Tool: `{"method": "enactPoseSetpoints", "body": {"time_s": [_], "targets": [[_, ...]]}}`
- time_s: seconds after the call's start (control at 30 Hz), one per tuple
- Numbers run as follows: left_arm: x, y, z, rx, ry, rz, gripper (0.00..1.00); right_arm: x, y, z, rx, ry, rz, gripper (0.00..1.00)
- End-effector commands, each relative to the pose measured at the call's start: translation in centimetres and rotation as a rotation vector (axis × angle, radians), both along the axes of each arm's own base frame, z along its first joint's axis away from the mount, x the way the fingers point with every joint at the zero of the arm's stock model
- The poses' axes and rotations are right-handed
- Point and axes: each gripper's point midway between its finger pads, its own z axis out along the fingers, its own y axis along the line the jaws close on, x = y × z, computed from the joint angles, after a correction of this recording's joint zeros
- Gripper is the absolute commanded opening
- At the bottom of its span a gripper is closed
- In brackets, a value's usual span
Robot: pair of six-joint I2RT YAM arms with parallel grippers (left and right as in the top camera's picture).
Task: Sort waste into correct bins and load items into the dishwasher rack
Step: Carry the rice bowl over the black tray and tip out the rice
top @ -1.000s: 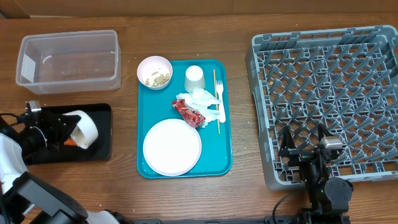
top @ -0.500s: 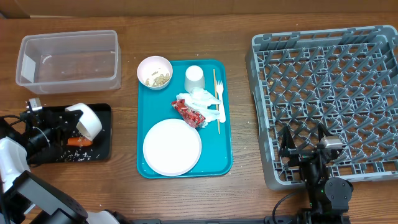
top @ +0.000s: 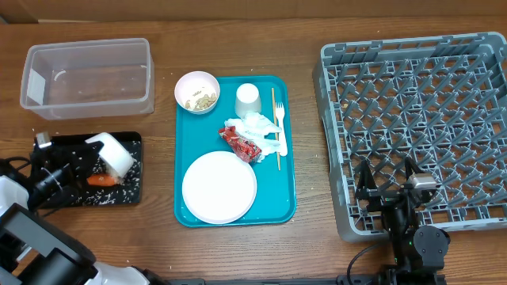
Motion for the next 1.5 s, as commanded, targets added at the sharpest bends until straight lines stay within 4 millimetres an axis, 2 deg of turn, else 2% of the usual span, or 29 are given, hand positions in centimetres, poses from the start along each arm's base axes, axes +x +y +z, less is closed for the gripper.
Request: {"method": "enactPoseSetpoints", "body": {"time_s": [0.0,0.17,0.23,0.27,0.37,0.57,0.67,0.77,0.83,1.07,1.13,1.27,1.37,1.47], "targets": [[-0.3,0.6,1.0,-0.027,-0.077,0.019,0.04,0.0,-0.2,-0.3,0.002,0.0,-0.008,1.0],[-0.7,1.0,1.1,-0.054,-0.065,0.042,0.04,0.0,-0.2,-0.3,0.002,0.0,-0.008,1.0],[-1.5,1.4,1.1,-0.095,-0.031,0.073,0.04,0.0,-0.2,-0.3,0.002,0.0,-0.008,1.0],[-2.4,3.1,1.1,-0.098,-0.032,0.133,0.04,0.0,-0.2,-0.3,0.002,0.0,-0.009,1.0],[-2.7,4.0,2.0,-0.128,-0.079,0.171,0.04,0.0,-0.2,-0.3,0.002,0.0,-0.008,1.0],[-2.7,4.0,2.1,-0.106,-0.101,0.163,0.04,0.0,-0.2,-0.3,0.002,0.0,-0.008,1.0],[-2.4,4.1,3.7,-0.106,-0.209,0.161,0.04,0.0,-0.2,-0.3,0.002,0.0,-0.008,1.0],[-2.3,4.3,3.6,-0.062,-0.237,0.153,0.04,0.0,-0.2,-0.3,0.002,0.0,-0.008,1.0],[-2.4,4.2,4.4,-0.096,-0.264,0.159,0.04,0.0,-0.2,-0.3,0.002,0.0,-0.008,1.0],[-2.4,4.1,3.9,-0.069,-0.247,0.152,0.04,0.0,-0.2,-0.3,0.002,0.0,-0.008,1.0],[-2.4,4.0,4.9,-0.088,-0.308,0.158,0.04,0.0,-0.2,-0.3,0.002,0.0,-0.008,1.0],[-2.4,4.0,4.8,-0.084,-0.305,0.157,0.05,0.0,-0.2,-0.3,0.002,0.0,-0.008,1.0],[-2.7,3.7,3.2,-0.057,-0.21,0.144,0.04,0.0,-0.2,-0.3,0.002,0.0,-0.008,1.0],[-2.7,3.7,3.2,-0.045,-0.217,0.141,0.04,0.0,-0.2,-0.3,0.002,0.0,-0.008,1.0]]}}
